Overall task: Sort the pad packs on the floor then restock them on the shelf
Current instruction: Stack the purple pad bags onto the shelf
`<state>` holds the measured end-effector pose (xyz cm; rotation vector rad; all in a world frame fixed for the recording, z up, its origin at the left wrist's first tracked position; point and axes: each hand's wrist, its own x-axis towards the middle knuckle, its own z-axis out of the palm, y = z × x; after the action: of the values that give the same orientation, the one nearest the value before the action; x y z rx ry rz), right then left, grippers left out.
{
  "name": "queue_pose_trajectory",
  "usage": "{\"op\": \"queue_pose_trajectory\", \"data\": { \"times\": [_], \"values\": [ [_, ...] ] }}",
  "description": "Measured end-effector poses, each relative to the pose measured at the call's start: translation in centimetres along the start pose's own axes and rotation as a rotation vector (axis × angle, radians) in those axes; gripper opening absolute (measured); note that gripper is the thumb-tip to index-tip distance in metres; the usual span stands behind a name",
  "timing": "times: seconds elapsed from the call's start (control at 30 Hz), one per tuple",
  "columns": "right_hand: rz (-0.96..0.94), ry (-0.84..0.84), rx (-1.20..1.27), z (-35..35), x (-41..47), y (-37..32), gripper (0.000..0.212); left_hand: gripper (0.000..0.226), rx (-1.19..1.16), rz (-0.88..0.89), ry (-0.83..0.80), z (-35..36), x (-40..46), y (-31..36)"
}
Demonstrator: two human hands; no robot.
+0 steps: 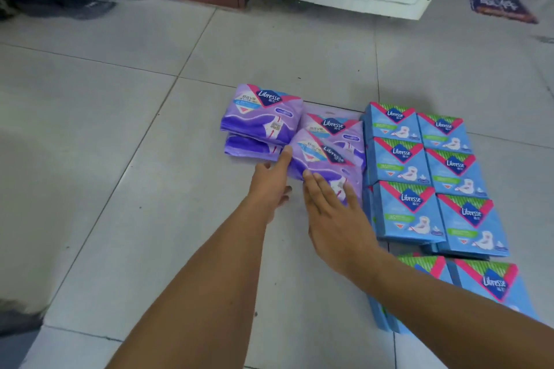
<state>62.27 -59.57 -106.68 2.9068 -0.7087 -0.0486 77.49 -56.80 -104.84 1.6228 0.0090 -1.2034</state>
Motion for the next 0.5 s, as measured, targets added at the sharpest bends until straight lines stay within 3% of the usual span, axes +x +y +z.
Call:
{"op": "queue_pose_trajectory", "data": {
  "times": [0.1, 0.23, 0.37, 0.5],
  "values": [
    [-0.083, 0.011, 0.031, 1.0, -1.1, -1.4, 0.071, 0.044, -0.072, 0.006, -0.127, -0.1, 1.1, -1.7],
    [-0.141, 0.002, 0.189, 2.2, -2.2, -1.0, 0.059, 0.014, 0.012, 0.120, -0.075, -1.4, 1.6, -3.5],
    [-0.130, -0.056, 0.431, 2.3, -2.5, 1.8, 0.051, 0.019, -0.030, 0.164, -0.056, -2.3, 0.1, -2.5],
    [-0.033, -0.023, 0.624, -2.7, -1.6, 3.2, 0.051, 0.033, -0.119, 0.241, -0.067, -3.6, -3.3, 1.5]
  ]
}}
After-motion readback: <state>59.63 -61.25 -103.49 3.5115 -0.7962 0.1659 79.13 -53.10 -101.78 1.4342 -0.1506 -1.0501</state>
